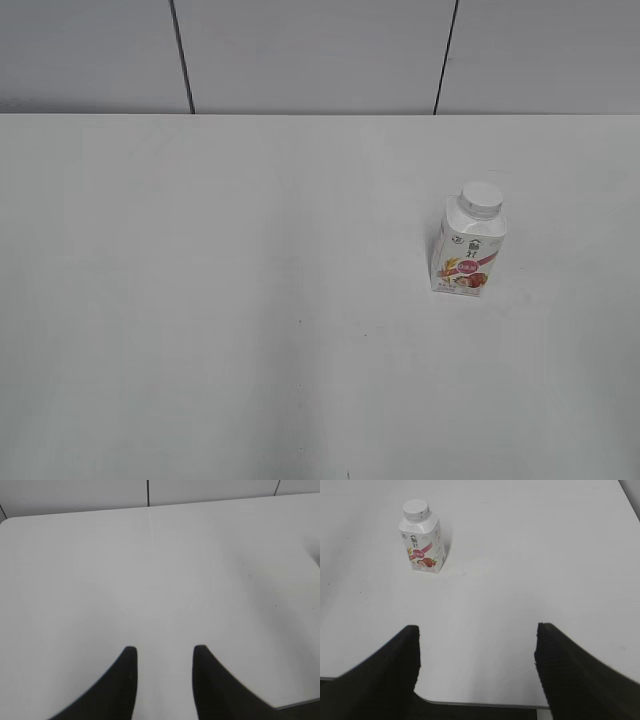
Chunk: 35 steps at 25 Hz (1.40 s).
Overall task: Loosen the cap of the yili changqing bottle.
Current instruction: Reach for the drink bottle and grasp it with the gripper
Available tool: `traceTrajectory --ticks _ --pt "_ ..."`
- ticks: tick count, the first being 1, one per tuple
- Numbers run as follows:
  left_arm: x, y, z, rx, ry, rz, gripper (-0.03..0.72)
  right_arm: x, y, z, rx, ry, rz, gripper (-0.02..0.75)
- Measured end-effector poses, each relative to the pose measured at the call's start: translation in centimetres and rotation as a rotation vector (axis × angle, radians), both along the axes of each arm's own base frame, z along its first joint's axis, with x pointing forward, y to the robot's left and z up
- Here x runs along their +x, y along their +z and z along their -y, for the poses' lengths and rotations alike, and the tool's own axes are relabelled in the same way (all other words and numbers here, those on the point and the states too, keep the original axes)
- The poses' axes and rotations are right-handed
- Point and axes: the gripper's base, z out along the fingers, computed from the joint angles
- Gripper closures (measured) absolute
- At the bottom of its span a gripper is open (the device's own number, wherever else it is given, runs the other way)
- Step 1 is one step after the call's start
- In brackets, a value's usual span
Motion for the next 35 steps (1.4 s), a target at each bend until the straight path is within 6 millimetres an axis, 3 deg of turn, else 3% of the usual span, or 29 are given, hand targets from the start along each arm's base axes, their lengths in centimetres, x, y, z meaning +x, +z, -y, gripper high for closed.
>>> traceTrajectory --ticks 35 --pt "0.0 0.0 0.0 0.0 0.0 0.0 0.447 0.0 0.0 0.0 0.0 0.0 0.0 0.172"
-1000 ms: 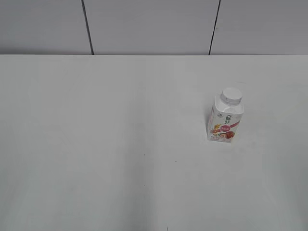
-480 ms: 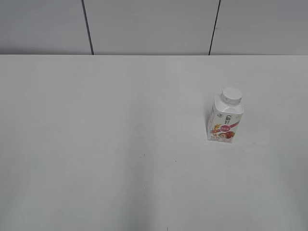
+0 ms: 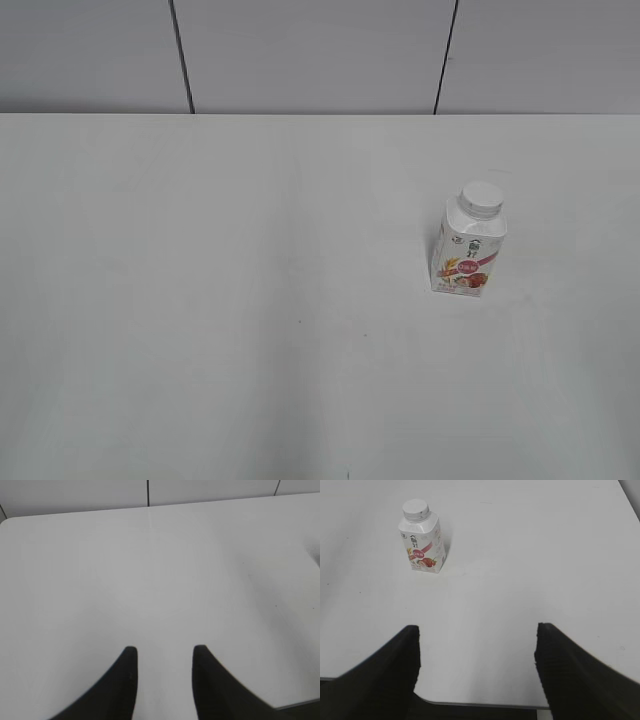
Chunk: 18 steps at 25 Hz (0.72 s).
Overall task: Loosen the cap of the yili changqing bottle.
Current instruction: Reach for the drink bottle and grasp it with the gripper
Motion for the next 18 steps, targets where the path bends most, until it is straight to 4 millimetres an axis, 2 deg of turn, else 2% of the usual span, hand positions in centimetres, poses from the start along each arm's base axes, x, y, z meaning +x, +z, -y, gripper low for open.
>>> traceTrajectory --ticks 5,7,12,15,18 --pt "0.0 0.0 0.0 0.0 0.0 0.0 0.427 0.0 0.0 0.0 0.0 0.0 0.0 0.172" --pt "0.0 0.0 0.0 0.0 0.0 0.0 0.382 0.0 0.0 0.0 0.0 0.0 0.0 0.172" --pt "0.4 0.0 0.0 0.0 0.0 -0.024 0.202 0.0 0.0 0.0 0.0 0.0 0.0 0.172" --pt "1.0 0.0 0.0 0.007 -0.004 -0.06 0.165 0.0 0.0 0.0 0.001 0.0 0.0 0.172" --pt "1.8 0.2 0.0 0.021 -0.011 -0.09 0.16 0.0 0.0 0.0 0.003 -0.006 -0.001 0.172"
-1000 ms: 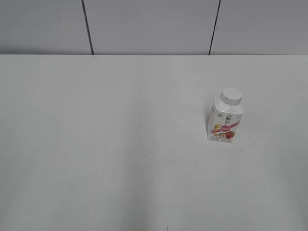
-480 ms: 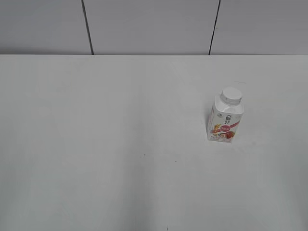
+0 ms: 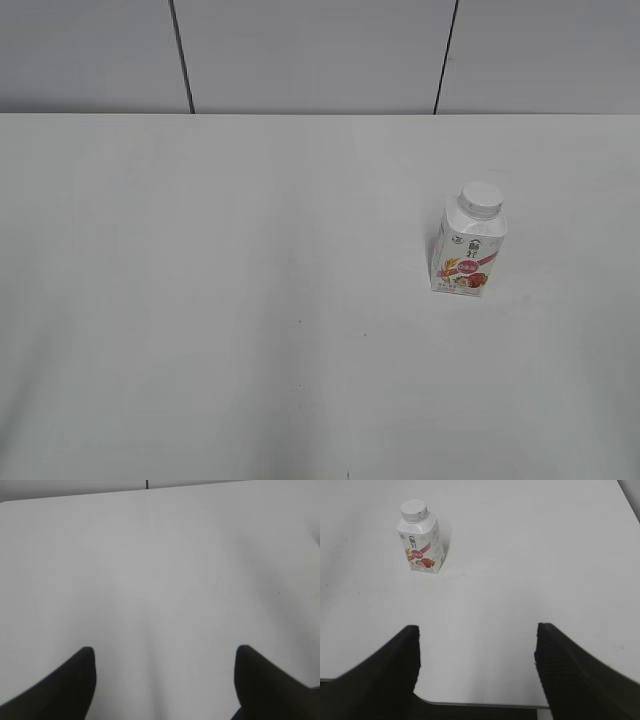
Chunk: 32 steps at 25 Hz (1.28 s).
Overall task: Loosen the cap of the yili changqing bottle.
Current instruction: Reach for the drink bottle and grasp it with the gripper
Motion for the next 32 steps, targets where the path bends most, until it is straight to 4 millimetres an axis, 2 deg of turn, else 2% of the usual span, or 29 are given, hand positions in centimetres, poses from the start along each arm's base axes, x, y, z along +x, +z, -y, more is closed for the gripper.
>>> traceTrajectory --ticks 4,9,12,17,23,25,32 --pt "1.1 1.0 -0.1 0.001 0.005 0.06 0.157 0.0 0.0 0.0 0.003 -0.001 0.0 0.172" --pt "3.2 2.7 -0.2 0.017 0.016 0.227 0.156 0.0 0.0 0.0 0.002 -0.002 0.0 0.172" --pt "5.2 3.4 -0.4 0.036 0.031 0.295 0.156 0.0 0.0 0.0 0.002 -0.003 0.0 0.172" --pt "9.6 3.9 -0.7 0.069 0.047 0.364 0.155 0.0 0.0 0.0 0.002 -0.003 0.0 0.172" --pt "15.5 2.8 -0.8 0.068 0.057 0.377 0.155 0.0 0.0 0.0 0.002 -0.003 0.0 0.172" --pt "17.9 1.5 -0.9 0.063 0.062 0.343 0.155 0.0 0.0 0.0 0.002 -0.003 0.0 0.172" --pt "22.2 -2.0 -0.9 0.08 0.057 0.289 0.162 0.0 0.0 0.0 0.002 -0.003 0.0 0.172"
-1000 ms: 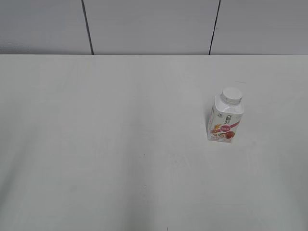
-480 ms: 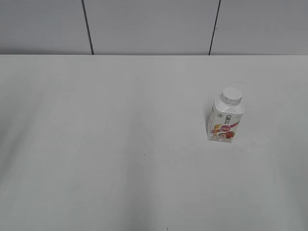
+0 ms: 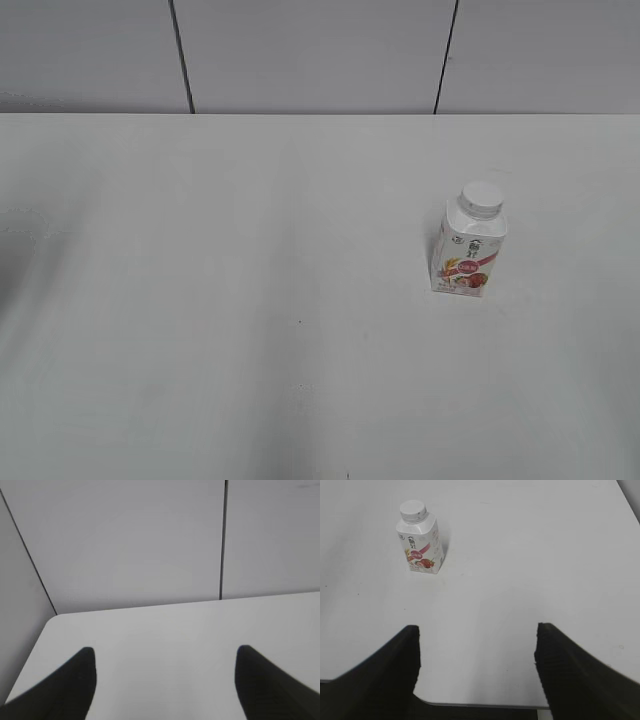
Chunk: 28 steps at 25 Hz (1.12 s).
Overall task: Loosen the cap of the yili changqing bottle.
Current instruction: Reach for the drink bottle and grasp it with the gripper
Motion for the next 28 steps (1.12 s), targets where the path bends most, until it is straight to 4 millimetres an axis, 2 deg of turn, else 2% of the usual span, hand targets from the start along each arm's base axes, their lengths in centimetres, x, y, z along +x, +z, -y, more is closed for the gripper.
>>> traceTrajectory --ticks 5,11,19,28 --pt "2.4 -2.4 0.2 -0.004 -0.027 0.003 0.164 0.0 0.0 0.0 0.001 0.0 0.0 0.172" --pt "4.9 -5.3 2.2 -0.065 -0.246 0.009 0.167 0.0 0.0 0.0 0.001 0.0 0.0 0.172" --pt "9.6 -6.8 5.0 -0.156 -0.569 -0.054 0.168 0.0 0.0 0.0 0.001 0.0 0.001 0.172" --pt "13.2 -9.4 7.2 -0.169 -0.891 -0.068 0.169 0.0 0.0 0.0 0.001 0.0 0.001 0.172"
